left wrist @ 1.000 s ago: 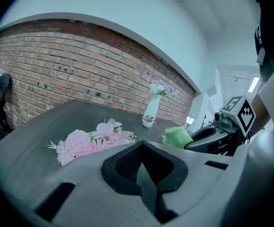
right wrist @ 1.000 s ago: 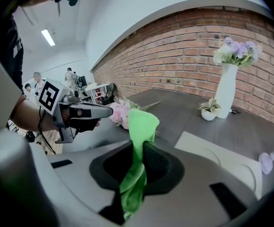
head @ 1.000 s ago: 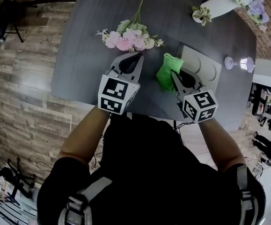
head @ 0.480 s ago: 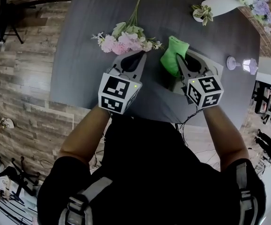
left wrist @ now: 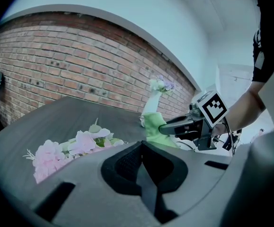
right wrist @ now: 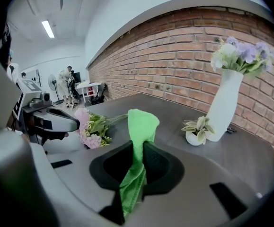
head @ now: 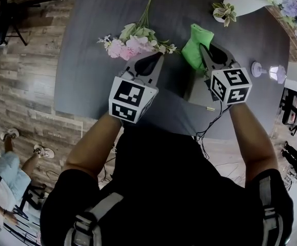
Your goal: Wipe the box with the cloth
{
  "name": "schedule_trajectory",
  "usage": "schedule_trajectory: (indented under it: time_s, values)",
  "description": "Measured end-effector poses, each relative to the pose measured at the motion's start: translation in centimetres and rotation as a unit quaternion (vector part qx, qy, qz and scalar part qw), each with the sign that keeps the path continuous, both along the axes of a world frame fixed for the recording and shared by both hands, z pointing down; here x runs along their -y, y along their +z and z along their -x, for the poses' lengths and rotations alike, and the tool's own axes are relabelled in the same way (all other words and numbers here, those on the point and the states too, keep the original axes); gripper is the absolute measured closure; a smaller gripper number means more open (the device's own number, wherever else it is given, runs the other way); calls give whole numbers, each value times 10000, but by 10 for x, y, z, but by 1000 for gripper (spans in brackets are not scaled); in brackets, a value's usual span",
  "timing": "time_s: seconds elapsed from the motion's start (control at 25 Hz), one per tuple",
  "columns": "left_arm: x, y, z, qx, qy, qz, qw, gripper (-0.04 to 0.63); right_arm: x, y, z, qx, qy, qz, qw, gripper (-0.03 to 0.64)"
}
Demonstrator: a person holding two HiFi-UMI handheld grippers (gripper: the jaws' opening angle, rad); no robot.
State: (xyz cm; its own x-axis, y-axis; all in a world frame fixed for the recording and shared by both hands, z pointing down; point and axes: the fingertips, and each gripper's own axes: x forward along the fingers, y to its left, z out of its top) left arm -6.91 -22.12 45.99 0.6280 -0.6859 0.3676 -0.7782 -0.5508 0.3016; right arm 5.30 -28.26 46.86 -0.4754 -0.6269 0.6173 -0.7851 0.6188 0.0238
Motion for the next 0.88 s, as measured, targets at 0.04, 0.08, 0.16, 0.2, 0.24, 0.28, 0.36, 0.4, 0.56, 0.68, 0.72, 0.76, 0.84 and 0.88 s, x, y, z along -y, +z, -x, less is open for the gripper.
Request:
schedule_trajectory:
  time_s: [0.04,0.08,0.16,0.2,0.24,0.28,0.36,0.4,0.56,0.68,0.72,0.76,0.84,0.88]
  values:
    - [0,0,-1,11,1,6,10000,586,3,0,-1,-18,-1,-1,10000,561]
    - [1,0,-2,19,2,11,10000,586,7,1,-3,-36,1,1,10000,561]
    - [2,0,-4,31,3,19,10000,586,14,1,-6,-78,13,9,10000,561]
    - [2,0,-5,36,3,20,10000,586,17,1,-7,-101,19,13,9999,563]
    - [2,0,-6,42,1,18,10000,586,21,2,-9,-125,25,16,9999,561]
    - [3,0,-7,48,-3,14,10000,586,24,2,-11,-149,32,18,9999,561]
    - [3,0,-9,61,-9,7,10000,586,28,4,-14,-187,48,20,9998,561]
    - [3,0,-10,68,-11,5,10000,586,30,4,-16,-200,59,20,9998,561]
    - [6,-1,-16,98,-7,-9,10000,586,34,7,-26,-171,149,48,9997,563]
    - [6,-2,-22,120,24,-10,9999,586,33,7,-36,-137,225,83,9996,561]
    - [6,-2,-25,129,36,-12,9999,586,34,7,-40,-134,244,89,9996,561]
    - [7,-3,-27,138,49,-14,9999,586,34,7,-44,-134,262,93,9995,561]
    - [7,-3,-34,153,75,-18,9999,586,35,7,-53,-137,303,98,9994,561]
    - [8,-3,-37,161,88,-20,9998,586,36,8,-58,-140,329,98,9993,561]
